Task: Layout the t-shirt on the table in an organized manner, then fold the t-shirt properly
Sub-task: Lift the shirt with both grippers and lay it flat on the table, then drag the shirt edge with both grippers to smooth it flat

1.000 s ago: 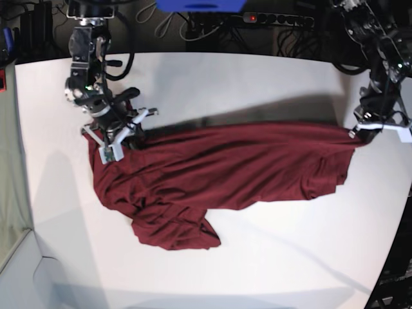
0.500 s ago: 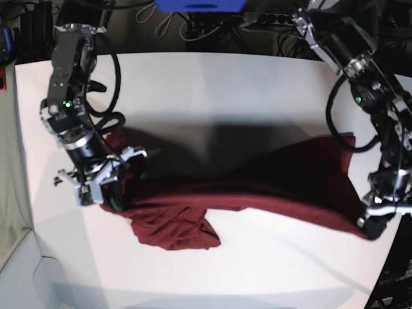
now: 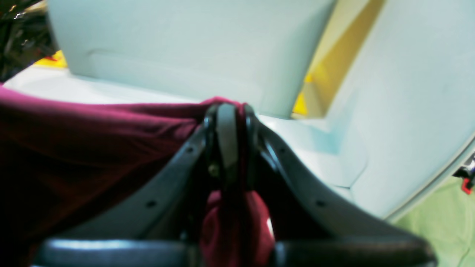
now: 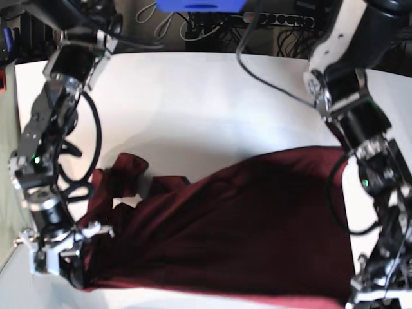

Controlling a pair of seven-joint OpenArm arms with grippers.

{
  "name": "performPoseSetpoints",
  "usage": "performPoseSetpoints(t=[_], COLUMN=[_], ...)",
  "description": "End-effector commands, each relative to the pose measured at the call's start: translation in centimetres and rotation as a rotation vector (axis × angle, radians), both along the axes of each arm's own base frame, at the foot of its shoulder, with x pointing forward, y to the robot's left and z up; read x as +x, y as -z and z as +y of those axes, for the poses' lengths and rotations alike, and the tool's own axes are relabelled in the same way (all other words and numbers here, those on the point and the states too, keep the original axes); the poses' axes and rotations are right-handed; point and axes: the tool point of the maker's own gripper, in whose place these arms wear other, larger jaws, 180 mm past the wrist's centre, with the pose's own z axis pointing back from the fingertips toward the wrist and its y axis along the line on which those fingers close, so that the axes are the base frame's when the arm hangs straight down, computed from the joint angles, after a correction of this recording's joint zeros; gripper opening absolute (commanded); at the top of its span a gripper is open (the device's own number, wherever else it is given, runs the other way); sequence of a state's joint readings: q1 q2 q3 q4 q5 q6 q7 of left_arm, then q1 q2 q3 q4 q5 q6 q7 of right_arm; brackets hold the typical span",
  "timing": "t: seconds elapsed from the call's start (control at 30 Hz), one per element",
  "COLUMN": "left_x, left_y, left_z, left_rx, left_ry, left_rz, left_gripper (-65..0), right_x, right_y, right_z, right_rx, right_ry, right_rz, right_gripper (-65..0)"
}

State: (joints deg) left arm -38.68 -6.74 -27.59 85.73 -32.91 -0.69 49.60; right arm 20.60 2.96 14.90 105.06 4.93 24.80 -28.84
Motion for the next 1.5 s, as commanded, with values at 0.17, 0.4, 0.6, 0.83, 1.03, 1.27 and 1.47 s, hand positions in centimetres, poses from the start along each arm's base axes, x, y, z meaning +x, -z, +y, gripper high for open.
performPoseSetpoints(t=[0.17,0.4,0.6,0.83,1.03,1.27,1.47], left_x=[3.0,3.4,1.6,-2.2,-6.2,-13.2,-18.7], left_y=[-11.2,-17.1,-14.3,-7.2,2.0,13.9,21.7], left_z=[-2.1,-3.7,-3.2,-1.3,-1.5,2.0,2.0], left_rx=[0.044,0.089,0.127,0.243,0.264,0.141,0.043], left_ry=[0.043,0.052,0.037,-0.008,0.003,-0.051,-0.026], left_rz=[-0.189,-0.305,-0.29,-0.198,-0.031,0.241,0.448], left_gripper=[-64.8,-64.8,-64.8,-64.8,-64.8,-64.8,-64.8], right_x=[1.6,1.8,1.3,0.3,-2.5,-7.8,-12.5], right_y=[-7.9,-13.3,-11.3,-3.7,4.1,13.9,19.2], right_z=[-3.6,-4.7,-6.0,-4.9,-3.1,-0.4,2.3], right_rx=[0.056,0.032,0.045,0.061,0.077,0.049,0.023], right_ry=[0.102,0.119,0.153,0.137,0.111,0.013,-0.113], right_rz=[-0.196,-0.295,-0.236,-0.084,0.09,0.343,0.499], right_gripper=[-65.0,-65.0,-65.0,-65.0,-65.0,-65.0,-65.0])
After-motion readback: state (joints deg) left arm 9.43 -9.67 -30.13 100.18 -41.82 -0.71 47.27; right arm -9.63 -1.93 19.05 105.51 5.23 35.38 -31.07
